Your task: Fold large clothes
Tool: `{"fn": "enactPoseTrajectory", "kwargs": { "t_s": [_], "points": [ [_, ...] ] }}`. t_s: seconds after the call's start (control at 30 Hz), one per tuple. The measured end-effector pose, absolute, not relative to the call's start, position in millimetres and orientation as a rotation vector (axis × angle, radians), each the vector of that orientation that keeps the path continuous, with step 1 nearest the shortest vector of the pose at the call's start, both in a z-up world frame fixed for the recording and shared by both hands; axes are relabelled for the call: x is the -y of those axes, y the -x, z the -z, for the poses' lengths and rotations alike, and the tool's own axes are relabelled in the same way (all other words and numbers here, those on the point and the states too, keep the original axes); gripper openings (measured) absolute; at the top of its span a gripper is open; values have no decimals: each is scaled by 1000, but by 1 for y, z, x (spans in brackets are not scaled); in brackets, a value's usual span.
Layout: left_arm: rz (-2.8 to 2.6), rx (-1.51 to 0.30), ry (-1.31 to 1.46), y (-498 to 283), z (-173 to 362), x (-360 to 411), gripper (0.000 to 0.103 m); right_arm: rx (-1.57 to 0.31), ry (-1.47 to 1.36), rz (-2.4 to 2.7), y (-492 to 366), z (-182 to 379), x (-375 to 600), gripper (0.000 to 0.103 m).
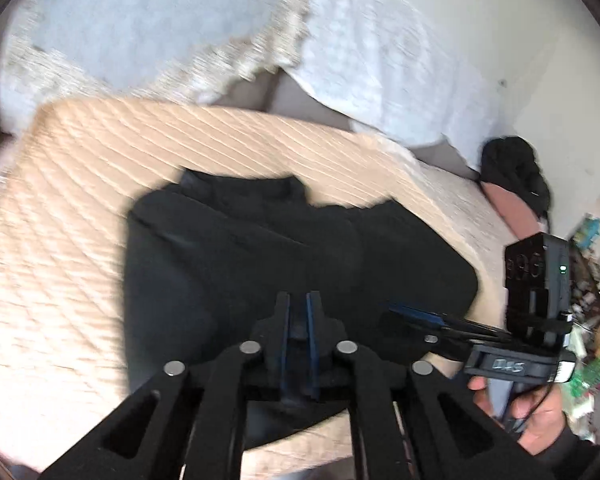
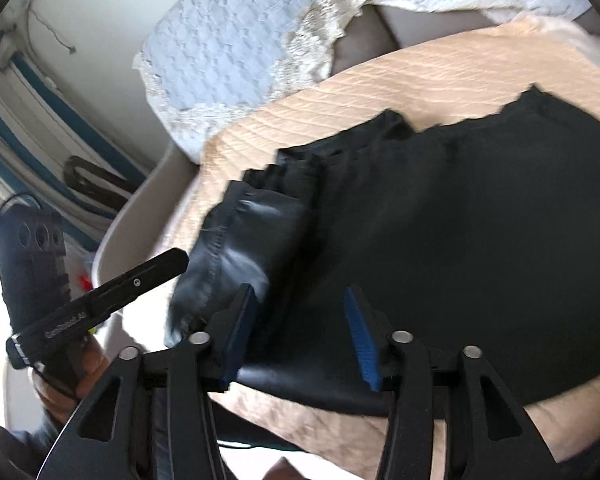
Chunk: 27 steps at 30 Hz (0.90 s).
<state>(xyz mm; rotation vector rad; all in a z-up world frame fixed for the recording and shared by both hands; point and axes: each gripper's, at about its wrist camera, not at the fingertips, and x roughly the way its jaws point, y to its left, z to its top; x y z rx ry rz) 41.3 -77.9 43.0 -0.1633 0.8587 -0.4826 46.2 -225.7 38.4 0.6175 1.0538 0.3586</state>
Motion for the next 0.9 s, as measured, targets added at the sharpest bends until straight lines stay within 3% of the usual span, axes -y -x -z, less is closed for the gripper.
{"fn": "enactPoseTrajectory", "kwargs": {
  "t_s": [0.07,0.57,0.6,0.63,0.7,0.9],
  "points": [
    [431,-851,158,-46,-41,63,17,-1072,-631,-397,-60,-33,214,53],
    [371,-912,180,-62,9,42,19,-1170,-693,-404,-112,2,185,53],
    [372,-913,179,-63,9,43,19,-1176,-683,-398,-113,2,184,43],
    [372,-915,178,-64,10,43,19,-1192,-665,-394,-115,3,181,23],
    [375,-921,180,-67,10,45,19,-1192,-669,-395,-117,0,181,12],
    [414,-928,181,-69,5,54,19,-1122,-665,-328,-116,-20,215,7]
  ]
}}
